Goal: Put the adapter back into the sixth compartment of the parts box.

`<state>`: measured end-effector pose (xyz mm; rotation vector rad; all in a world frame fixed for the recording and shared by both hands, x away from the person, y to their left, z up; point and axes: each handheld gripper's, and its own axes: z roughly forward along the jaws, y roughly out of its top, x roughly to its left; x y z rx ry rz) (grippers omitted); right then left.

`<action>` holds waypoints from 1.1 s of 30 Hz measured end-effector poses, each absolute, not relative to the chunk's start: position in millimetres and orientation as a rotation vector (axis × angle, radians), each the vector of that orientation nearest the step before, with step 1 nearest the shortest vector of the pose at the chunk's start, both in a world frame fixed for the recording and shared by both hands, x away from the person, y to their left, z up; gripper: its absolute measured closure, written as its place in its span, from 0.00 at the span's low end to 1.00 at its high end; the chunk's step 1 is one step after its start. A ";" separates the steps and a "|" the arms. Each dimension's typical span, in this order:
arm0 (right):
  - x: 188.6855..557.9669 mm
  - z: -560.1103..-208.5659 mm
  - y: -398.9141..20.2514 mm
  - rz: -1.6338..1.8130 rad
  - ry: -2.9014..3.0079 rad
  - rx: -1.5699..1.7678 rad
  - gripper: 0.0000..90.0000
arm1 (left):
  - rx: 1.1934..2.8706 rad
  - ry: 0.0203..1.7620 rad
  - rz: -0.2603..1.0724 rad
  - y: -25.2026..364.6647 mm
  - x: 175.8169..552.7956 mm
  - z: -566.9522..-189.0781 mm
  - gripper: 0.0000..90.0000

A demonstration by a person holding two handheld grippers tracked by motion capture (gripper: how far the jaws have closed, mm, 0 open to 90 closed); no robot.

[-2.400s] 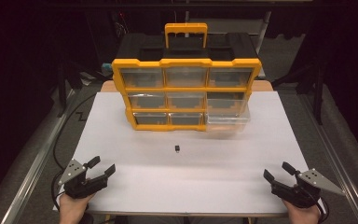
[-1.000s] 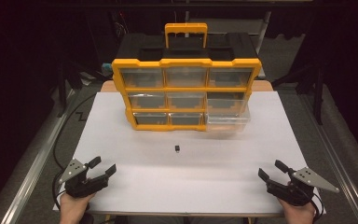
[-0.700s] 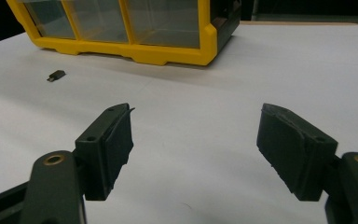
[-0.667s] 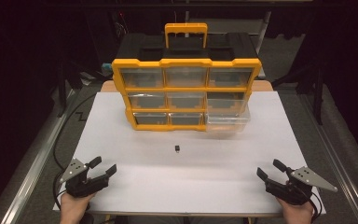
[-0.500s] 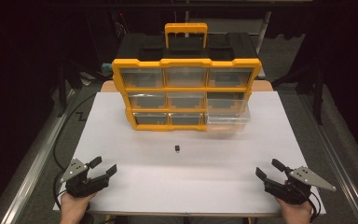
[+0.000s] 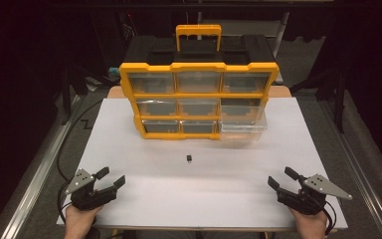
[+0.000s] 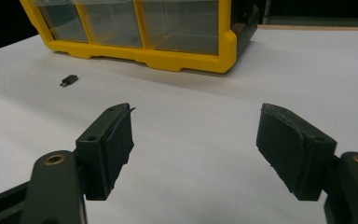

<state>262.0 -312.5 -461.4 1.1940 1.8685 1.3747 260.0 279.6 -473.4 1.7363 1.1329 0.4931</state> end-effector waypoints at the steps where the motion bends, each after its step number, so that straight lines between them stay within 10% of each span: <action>1: 262.4 -461.1 -311.3 1.378 1.873 1.193 0.30 | 1.737 1.132 0.492 279.6 260.2 -473.5 0.31; 33: 282.4 -458.3 -278.0 1.444 1.922 1.110 0.31 | 1.739 1.133 0.490 279.2 260.4 -473.8 0.31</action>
